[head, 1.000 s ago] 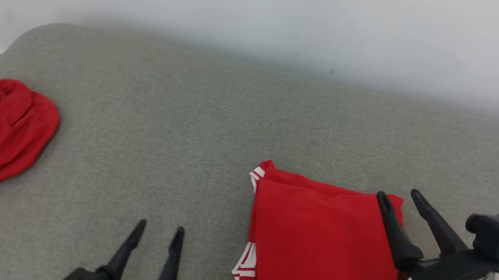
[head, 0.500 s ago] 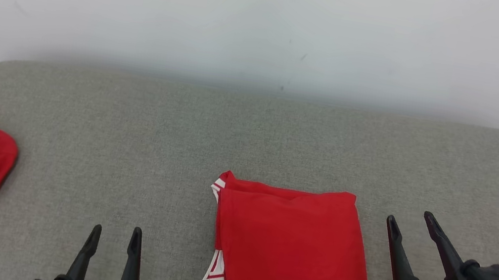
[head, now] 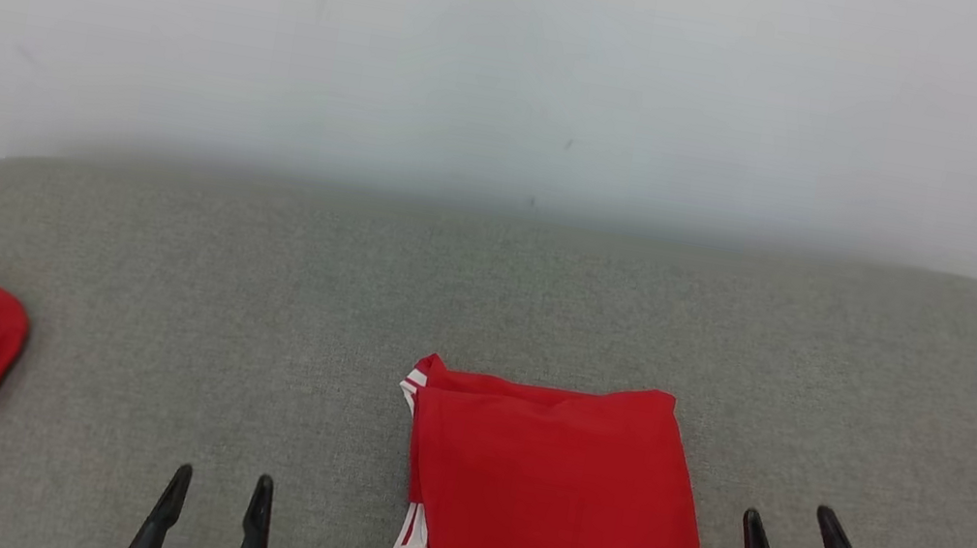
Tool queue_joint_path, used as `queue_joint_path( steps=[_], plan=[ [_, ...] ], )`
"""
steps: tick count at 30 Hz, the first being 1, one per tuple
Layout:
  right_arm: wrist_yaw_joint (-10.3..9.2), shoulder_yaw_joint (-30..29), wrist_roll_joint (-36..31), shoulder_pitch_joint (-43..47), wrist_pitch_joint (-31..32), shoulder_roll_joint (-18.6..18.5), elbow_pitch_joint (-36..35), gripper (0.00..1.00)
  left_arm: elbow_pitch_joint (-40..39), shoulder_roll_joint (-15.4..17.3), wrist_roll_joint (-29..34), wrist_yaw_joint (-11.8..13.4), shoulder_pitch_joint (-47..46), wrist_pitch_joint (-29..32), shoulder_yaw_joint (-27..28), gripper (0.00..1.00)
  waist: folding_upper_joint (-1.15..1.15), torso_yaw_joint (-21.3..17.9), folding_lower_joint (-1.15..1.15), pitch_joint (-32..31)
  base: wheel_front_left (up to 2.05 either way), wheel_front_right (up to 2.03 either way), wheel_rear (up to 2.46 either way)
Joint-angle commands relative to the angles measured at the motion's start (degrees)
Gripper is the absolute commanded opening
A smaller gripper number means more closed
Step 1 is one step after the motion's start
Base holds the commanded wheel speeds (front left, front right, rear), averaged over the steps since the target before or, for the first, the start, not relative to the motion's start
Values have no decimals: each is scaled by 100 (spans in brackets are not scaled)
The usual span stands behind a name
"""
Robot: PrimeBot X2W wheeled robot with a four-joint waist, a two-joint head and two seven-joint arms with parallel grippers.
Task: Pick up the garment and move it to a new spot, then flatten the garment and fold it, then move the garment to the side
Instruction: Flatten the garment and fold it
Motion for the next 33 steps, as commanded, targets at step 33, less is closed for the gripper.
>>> queue_joint_path(
  steps=[33],
  plan=[
    [-14,-237,179,471,-8,205,38,100,767,-600,924,-825,253,-11,685,100,0,159,0,-210,0,0,0]
  ],
)
